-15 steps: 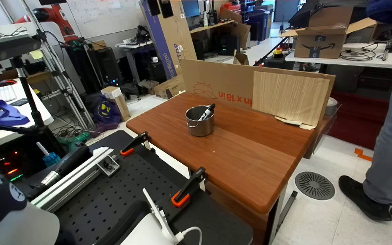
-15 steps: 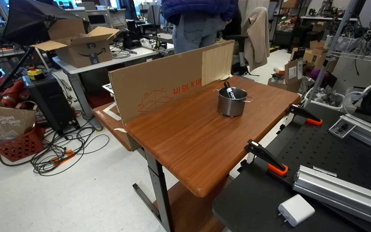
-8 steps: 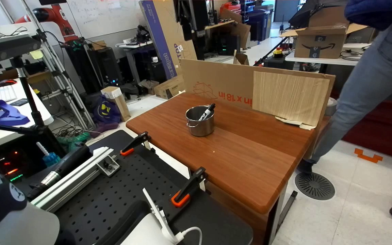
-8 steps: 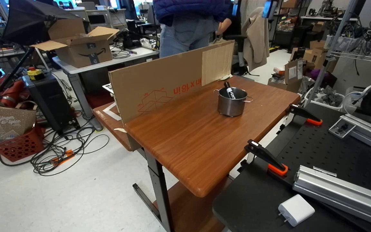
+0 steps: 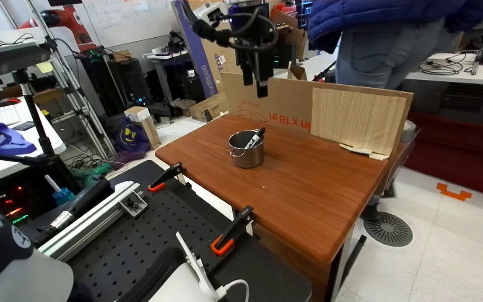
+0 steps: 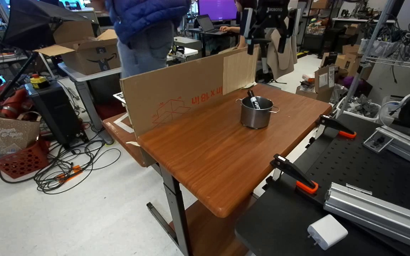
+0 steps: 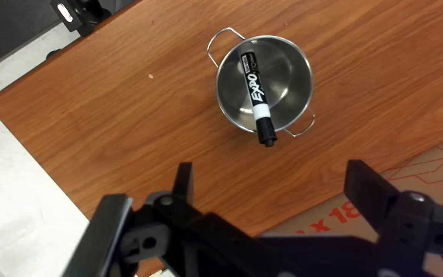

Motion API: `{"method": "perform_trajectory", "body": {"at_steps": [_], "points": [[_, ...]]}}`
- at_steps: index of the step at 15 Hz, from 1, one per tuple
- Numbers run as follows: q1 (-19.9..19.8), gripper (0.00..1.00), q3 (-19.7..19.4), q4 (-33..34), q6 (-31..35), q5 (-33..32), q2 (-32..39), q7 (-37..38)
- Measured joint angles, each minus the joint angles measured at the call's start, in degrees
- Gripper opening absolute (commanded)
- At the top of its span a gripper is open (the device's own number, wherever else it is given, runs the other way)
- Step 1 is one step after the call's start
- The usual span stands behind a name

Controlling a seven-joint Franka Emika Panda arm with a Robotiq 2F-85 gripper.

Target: Put the black marker on the table

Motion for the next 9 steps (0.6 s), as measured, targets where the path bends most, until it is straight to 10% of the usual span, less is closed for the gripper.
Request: {"method": "perform_trajectory", "body": {"at_steps": [9], "points": [[2.78,1.00,-2.86,2.43,5.51,-3.40,10.93,2.39]]}}
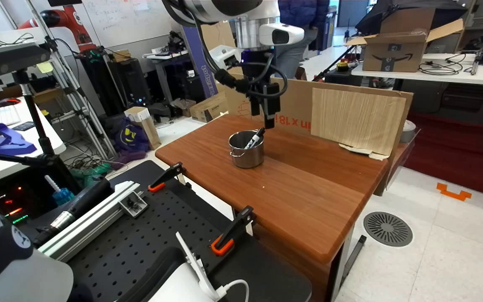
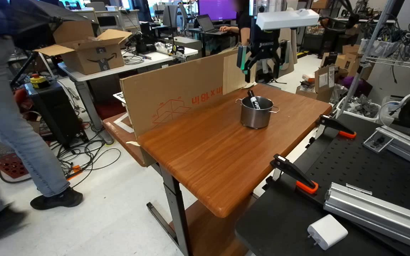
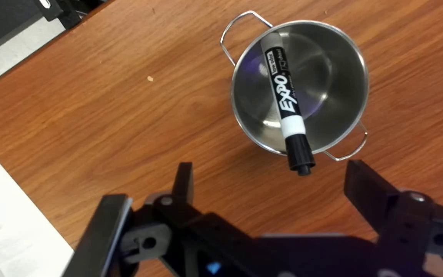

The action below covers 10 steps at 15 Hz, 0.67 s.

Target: Put the black marker on the table

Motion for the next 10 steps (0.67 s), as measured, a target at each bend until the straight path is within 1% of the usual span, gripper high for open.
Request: {"method": "perform_trajectory", "body": {"at_steps": [5,6,7,8,9,10], "points": [[3.05,1.00,-1.77,1.20,2.75,-2.11,3.84,2.12],[3.72,0.75,-2.22,1.48,3.06,-2.66,4.55,2.71],[4.35,0.72,-2.65,1.73,3.32,-3.05,5.16,3.10],[4.85,0.66,-3.01,2.01,3.40,-3.43,5.68,3.35],[5.35,0.56,-3.37,2.34,3.41,-3.74,6.12,3.60],[5.78,0.49,-3.76,2.63,3.41,-3.94,6.45,3.71]]}}
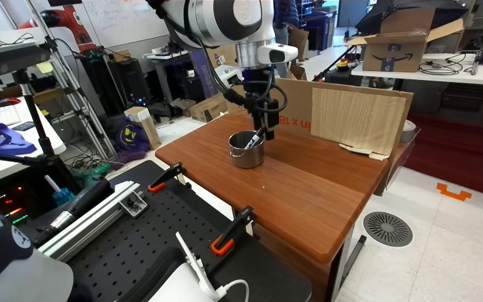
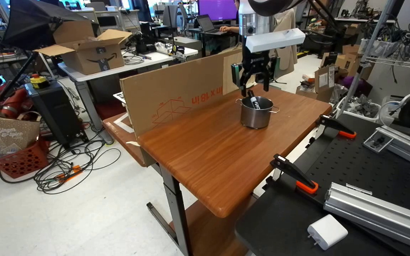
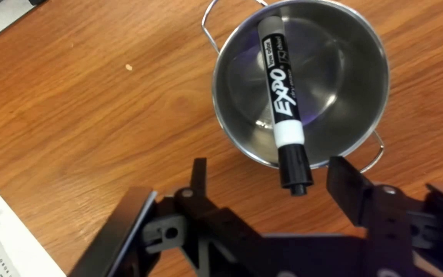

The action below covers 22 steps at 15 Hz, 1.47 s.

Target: Put the black marker on the table

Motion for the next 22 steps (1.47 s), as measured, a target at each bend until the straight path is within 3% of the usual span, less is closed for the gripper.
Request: {"method": "perform_trajectory", "body": {"at_steps": [6,7,9,14,22], "points": [[0.60,0.03,-0.60,1.02,0.00,-0.12,0.45,0.02],[0.60,0.00,-0.61,1.06,0.00,-0.12,0.45,0.02],[0.60,0.05,-0.61,1.15,0.00,-0.10,0.38,0.01],[0.61,0.05,-0.60,1.02,-0.11,-0.08,-1.46,-0.02],[1.02,0.05,2.05,-0.63,-0.99,0.56,-12.11,-0.06]]}}
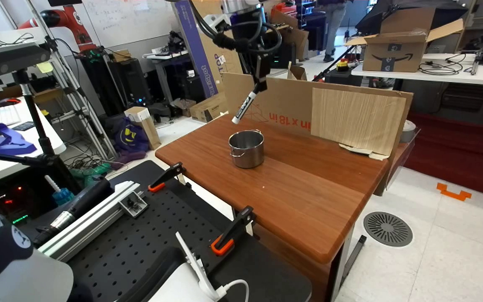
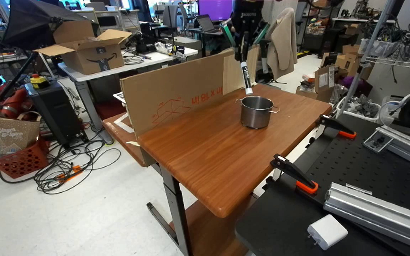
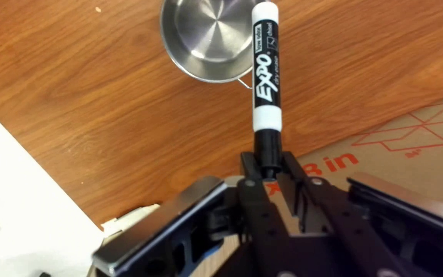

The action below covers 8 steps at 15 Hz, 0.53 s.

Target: Put the black marker on the table

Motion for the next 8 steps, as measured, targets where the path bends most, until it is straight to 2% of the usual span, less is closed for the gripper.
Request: {"method": "perform_trajectory", "body": {"at_steps": [3,8], "points": [[0.89,0.05,2.21,-0.43,-0.05,0.07,-1.66,0.23],[2.83,0.05,4.51,-0.58,-0.04,0.01,0.79,1.70]]}}
